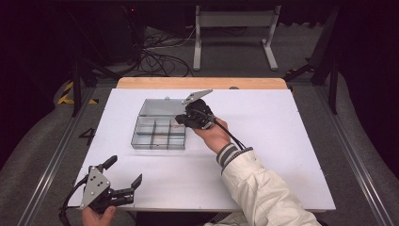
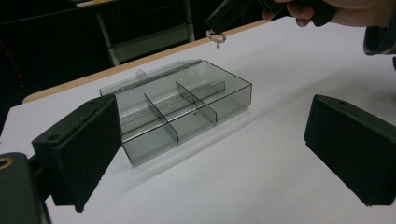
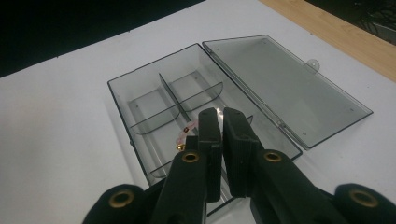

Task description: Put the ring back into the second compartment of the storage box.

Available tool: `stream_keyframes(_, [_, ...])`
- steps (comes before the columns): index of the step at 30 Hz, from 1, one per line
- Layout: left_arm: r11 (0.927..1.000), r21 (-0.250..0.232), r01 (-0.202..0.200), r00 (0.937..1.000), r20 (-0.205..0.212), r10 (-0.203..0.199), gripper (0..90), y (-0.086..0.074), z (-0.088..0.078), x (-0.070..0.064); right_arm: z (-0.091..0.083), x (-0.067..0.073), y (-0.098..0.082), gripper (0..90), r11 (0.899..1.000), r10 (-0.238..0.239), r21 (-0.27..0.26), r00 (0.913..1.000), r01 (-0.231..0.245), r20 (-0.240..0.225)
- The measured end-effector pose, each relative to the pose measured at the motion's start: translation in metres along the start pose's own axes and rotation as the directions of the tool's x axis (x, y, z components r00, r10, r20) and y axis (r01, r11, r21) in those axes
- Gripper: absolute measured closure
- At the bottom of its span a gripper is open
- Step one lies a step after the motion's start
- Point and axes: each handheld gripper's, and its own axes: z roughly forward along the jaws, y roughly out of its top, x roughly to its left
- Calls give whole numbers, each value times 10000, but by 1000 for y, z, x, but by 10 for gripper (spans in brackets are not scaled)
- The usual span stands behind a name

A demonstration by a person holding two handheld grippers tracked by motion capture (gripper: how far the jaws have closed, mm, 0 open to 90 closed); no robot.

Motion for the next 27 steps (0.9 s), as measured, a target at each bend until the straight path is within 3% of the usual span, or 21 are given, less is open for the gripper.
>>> stream_keyframes(6, [10000, -37, 21, 10000, 28, -21, 45, 0, 0, 0, 10, 0, -2, 865, 9996, 213, -168, 9998, -214, -58])
stream_keyframes(22, [10000, -37, -10, 9999, 111, 11, 45, 1, 2, 0, 36, 4, -9, 865, 9989, -118, -443, 9998, 126, 170])
stream_keyframes(27, [10000, -62, -69, 9999, 112, 70, 45, 1, 2, 0, 42, 3, -10, 865, 9981, 40, -616, 9998, -27, 217])
